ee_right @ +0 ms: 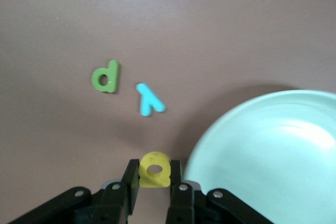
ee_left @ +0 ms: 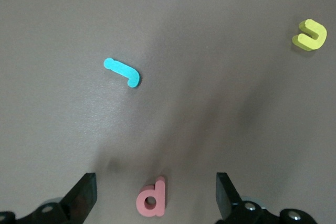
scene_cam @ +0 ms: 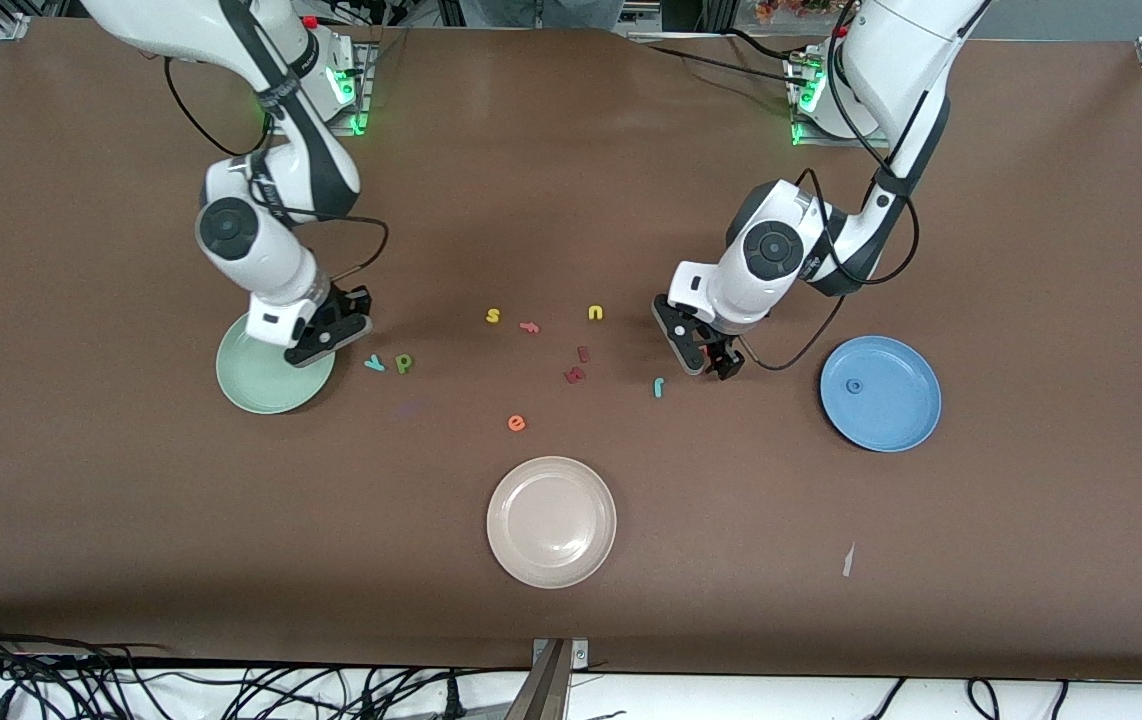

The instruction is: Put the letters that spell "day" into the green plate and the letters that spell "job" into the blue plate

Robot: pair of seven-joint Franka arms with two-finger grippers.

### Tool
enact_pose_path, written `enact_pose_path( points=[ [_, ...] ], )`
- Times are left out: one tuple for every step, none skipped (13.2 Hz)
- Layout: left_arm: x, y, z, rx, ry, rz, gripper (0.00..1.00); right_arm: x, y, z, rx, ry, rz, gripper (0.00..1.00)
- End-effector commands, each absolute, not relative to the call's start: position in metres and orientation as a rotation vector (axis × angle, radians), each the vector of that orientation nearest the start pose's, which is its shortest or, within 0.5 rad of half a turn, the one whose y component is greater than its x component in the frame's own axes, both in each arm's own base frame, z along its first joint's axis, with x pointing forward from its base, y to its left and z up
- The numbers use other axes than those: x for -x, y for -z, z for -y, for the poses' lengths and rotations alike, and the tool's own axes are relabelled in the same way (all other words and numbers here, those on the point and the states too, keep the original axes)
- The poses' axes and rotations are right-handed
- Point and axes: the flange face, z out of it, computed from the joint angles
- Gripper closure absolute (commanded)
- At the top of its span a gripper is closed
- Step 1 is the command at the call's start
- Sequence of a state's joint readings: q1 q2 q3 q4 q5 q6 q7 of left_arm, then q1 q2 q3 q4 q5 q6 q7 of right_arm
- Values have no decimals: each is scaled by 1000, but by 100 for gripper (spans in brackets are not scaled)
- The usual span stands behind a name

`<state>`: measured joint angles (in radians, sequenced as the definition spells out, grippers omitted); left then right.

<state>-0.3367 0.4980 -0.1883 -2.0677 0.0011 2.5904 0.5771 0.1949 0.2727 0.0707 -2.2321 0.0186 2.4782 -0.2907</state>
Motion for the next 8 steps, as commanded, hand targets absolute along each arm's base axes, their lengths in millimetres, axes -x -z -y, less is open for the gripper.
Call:
enact_pose_path(
  points=[
    [-506, -190, 292, 2717, 84, -1697, 0, -548, -269, -104, 2967, -93, 905, 75],
    [-506, -189, 292, 2693, 85, -1714, 0, -550, -268, -88, 2959, -92, 914, 70],
    [-505, -188, 291, 2691, 82, -1715, 0, -552, -266, -74, 2955, -95, 918, 67],
    [-503, -185, 288, 2694, 68, -1712, 0, -554, -265, -60, 2951, -97, 918, 65],
    [-502, -184, 287, 2693, 65, -1713, 0, -554, -263, -53, 2953, -101, 908, 60],
    [-502, -183, 285, 2694, 63, -1710, 0, -556, -265, -52, 2955, -94, 900, 47],
    [-500, -180, 283, 2696, 51, -1709, 0, -557, -267, -52, 2958, -89, 891, 44],
    [-498, -178, 282, 2697, 73, -1707, 0, -560, -269, -54, 2961, -75, 885, 43]
  ],
)
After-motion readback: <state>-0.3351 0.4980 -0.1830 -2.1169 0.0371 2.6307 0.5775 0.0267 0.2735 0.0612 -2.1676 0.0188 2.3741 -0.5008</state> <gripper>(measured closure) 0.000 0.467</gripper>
